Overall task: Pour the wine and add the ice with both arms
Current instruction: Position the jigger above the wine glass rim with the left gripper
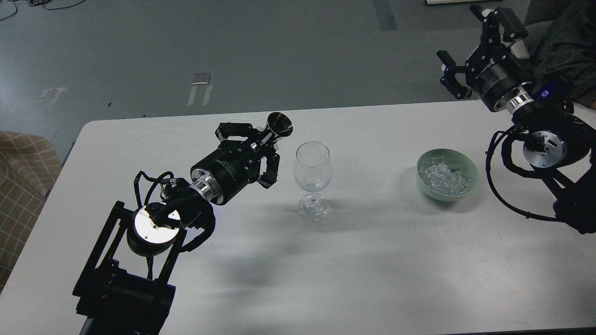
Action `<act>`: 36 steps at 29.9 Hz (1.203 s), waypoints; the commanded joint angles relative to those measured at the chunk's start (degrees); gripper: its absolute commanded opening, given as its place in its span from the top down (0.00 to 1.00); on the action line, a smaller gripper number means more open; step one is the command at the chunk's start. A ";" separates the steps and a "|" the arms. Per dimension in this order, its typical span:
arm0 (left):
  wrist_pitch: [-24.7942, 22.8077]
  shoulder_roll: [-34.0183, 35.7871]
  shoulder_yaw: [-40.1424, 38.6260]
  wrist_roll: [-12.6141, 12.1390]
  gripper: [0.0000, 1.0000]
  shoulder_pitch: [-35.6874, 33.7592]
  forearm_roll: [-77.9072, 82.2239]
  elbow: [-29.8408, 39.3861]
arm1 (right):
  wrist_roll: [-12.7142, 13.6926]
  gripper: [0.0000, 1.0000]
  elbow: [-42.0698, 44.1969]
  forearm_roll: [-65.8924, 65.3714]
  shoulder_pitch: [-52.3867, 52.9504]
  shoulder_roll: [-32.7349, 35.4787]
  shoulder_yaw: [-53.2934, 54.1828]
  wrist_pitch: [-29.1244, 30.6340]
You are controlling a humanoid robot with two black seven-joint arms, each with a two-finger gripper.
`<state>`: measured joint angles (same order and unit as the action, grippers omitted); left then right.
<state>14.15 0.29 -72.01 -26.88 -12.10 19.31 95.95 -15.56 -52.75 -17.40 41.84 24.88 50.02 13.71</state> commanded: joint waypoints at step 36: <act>0.09 0.33 5.04 -0.10 1.00 -3.37 19.44 0.82 | -0.09 0.00 -0.08 0.00 -0.09 -0.09 -0.01 0.00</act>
<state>14.24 0.71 -67.18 -26.93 -15.32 37.77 96.66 -15.62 -52.83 -17.40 41.75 24.79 50.01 13.71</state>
